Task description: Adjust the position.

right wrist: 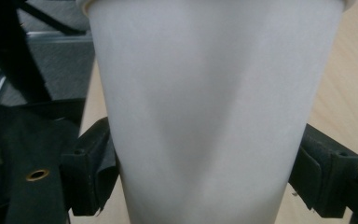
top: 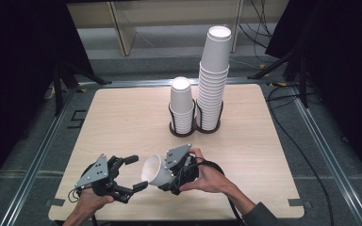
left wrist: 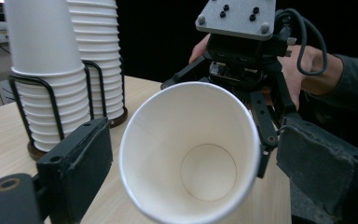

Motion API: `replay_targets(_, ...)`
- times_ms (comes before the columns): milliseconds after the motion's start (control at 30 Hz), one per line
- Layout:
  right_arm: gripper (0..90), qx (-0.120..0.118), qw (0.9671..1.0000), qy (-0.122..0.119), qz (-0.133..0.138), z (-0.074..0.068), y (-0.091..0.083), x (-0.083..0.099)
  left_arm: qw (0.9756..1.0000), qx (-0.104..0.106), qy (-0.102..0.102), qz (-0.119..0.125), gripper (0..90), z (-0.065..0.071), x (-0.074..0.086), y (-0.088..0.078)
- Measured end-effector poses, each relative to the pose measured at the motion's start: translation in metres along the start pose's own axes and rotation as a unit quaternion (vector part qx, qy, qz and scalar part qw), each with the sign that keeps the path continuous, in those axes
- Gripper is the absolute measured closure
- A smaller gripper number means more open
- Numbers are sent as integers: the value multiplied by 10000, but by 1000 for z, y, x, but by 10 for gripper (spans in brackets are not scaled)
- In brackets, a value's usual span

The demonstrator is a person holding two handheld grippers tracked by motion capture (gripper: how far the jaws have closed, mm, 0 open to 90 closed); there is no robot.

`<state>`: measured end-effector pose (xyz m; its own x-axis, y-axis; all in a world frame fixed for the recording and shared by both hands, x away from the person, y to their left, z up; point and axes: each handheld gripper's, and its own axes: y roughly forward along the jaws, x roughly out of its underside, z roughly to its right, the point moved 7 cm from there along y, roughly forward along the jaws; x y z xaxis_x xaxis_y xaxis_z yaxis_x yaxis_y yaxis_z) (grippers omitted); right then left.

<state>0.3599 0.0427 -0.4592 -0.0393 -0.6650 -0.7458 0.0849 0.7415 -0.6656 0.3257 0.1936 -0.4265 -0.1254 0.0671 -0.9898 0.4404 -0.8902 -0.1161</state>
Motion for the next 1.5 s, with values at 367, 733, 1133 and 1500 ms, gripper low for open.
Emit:
replay_targets(367, 188, 859, 9904, 742, 792, 39, -17, 9, 9991, -409, -147, 12, 146, -10, 8, 0)
replay_targets(733, 187, 1242, 9776, 1158, 1245, 56, -37, 26, 9954, -920, -267, -19, 145, -23, 13, -5)
replay_targets(1133, 187, 2187, 9435, 1491, 1992, 85, -92, 62, 9917, -1217, -410, 5, 144, -34, 16, -9)
replay_targets(1500, 187, 3036, 9035, 2110, 2167, 120, -134, 116, 9908, -1307, -330, -101, 145, -35, 19, -7)
